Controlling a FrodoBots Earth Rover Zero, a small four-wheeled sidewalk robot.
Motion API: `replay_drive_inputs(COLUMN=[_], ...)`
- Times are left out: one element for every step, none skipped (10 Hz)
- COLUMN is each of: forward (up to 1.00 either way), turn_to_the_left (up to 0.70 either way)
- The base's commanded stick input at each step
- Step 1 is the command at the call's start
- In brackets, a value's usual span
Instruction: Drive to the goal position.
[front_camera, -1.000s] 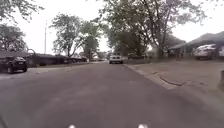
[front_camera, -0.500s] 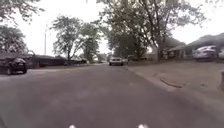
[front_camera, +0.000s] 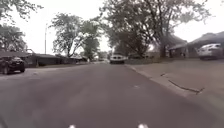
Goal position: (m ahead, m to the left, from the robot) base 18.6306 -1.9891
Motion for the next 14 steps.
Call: replay_drive_inputs(forward=[1.0, 1.0, 1.0, 1.0, 1.0, 1.0, 1.0, 1.0, 1.0, 1.0, 1.0, 1.0, 1.0, 1.0], turn_to_the_left=[0.0, 0.0, 0.0, 0.0, 0.0, 0.0, -0.01, -0.1, -0.36, -0.19, -0.08, 0.0, 0.0, 0.0])
